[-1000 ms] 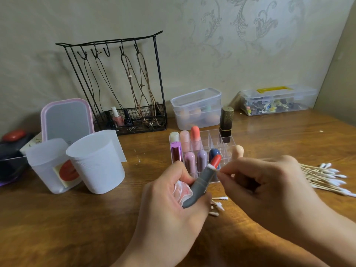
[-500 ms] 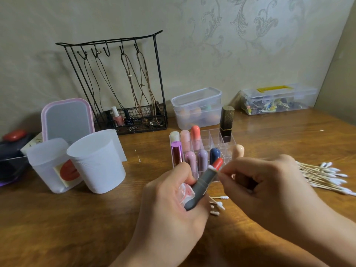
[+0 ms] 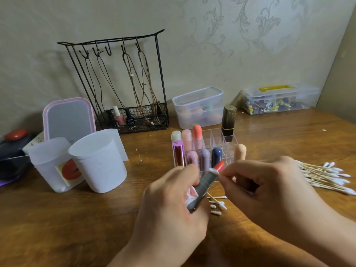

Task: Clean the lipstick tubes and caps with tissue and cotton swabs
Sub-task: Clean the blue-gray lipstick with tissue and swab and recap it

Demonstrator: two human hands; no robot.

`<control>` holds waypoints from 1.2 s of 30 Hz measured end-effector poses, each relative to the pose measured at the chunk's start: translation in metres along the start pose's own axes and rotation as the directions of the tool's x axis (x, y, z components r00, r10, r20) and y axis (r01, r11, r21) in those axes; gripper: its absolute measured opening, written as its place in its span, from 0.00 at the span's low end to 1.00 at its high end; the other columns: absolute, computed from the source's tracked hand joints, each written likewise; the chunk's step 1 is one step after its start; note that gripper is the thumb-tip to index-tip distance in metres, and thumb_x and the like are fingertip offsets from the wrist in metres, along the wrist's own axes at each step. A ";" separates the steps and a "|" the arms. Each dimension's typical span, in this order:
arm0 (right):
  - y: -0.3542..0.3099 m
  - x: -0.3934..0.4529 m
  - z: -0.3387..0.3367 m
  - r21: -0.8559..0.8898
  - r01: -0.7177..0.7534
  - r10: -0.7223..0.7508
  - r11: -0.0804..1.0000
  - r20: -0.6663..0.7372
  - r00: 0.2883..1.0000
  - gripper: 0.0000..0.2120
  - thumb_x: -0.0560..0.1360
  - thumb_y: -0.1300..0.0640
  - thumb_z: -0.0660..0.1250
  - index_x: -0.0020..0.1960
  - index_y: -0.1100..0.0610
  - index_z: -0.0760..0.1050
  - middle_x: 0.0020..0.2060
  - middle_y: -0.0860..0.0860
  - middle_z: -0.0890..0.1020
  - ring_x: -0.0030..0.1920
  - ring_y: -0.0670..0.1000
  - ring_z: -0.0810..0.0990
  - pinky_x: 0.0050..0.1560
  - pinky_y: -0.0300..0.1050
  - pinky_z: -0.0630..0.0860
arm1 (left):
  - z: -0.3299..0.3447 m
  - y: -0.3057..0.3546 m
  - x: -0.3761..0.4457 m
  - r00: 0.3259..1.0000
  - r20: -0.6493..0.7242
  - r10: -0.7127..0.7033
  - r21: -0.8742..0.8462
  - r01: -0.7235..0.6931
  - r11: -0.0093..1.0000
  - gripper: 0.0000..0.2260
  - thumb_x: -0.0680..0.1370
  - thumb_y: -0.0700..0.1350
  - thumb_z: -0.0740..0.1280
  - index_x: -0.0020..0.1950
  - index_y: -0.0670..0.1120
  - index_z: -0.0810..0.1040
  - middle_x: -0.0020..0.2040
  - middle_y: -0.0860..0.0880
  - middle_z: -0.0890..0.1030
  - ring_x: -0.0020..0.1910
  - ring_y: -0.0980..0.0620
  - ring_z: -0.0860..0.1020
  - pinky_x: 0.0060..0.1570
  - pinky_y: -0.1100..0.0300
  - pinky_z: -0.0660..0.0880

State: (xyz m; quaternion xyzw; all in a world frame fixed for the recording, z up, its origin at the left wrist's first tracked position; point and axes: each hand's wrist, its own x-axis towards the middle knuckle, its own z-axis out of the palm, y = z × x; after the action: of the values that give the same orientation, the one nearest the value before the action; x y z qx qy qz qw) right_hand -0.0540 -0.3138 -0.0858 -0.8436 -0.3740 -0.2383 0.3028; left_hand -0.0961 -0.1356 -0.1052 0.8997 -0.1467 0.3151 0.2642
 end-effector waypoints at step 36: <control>0.004 -0.001 0.002 0.045 0.023 -0.022 0.999 -0.040 0.999 0.02 0.73 0.54 0.70 0.42 0.50 0.80 0.24 0.36 0.68 0.22 0.36 0.68 0.26 0.26 0.64 | -0.003 0.006 0.007 0.912 0.135 -0.387 -0.561 0.392 0.729 0.11 0.66 0.52 0.72 0.38 0.48 0.73 0.30 0.47 0.75 0.25 0.54 0.69 0.22 0.61 0.67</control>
State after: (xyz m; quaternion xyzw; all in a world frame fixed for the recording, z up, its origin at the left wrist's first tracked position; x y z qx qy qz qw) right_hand -0.0515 -0.3153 -0.0892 -0.8274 -0.3827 -0.2498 0.3263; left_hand -0.0951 -0.1392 -0.0965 0.7885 -0.0445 0.1891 0.5835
